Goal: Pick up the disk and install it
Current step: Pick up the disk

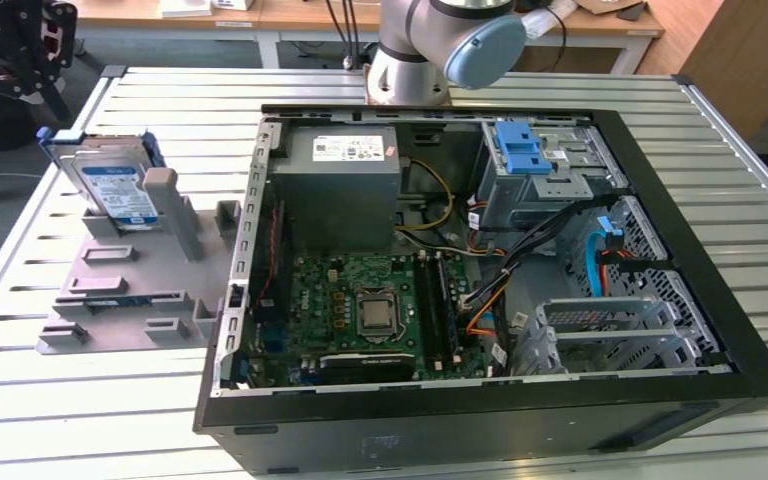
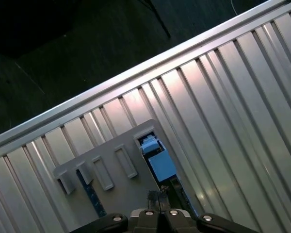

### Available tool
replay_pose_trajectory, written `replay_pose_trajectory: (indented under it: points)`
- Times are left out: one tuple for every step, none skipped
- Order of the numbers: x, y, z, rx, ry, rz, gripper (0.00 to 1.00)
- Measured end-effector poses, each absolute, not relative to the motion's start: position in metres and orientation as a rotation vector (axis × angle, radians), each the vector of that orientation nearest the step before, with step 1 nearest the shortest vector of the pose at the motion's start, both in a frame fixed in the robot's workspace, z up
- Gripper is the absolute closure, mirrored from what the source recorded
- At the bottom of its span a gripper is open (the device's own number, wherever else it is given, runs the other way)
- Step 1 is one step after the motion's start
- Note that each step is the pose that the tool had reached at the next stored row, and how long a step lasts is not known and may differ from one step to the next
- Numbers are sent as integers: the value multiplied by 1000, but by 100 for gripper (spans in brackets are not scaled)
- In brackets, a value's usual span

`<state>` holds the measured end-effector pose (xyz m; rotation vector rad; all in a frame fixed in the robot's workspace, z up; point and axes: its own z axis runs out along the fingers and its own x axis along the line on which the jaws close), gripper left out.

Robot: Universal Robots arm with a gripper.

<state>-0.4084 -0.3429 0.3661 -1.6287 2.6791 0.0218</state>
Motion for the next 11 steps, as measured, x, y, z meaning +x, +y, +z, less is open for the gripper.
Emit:
replay_pose_trajectory:
  points:
    - [-408, -343, 366, -1638, 2673, 22, 89]
    - [-408, -343, 366, -1651, 2666, 22, 89]
    - [-408, -343, 366, -1666, 2656, 22, 89]
    - [-408, -343, 366, -1687, 2643, 22, 89]
    - [-408, -343, 366, -1710, 2629, 22, 89]
    - [-408, -343, 366, -1735, 2612, 22, 89]
    - [-408, -343, 366, -1758, 2597, 22, 89]
    - [-408, -343, 366, -1782, 2581, 22, 89]
    - [-408, -343, 366, -1805, 2565, 22, 89]
    - [-408, -343, 366, -1828, 2549, 22, 89]
    - [-408, -343, 365, -1851, 2532, 23, 89]
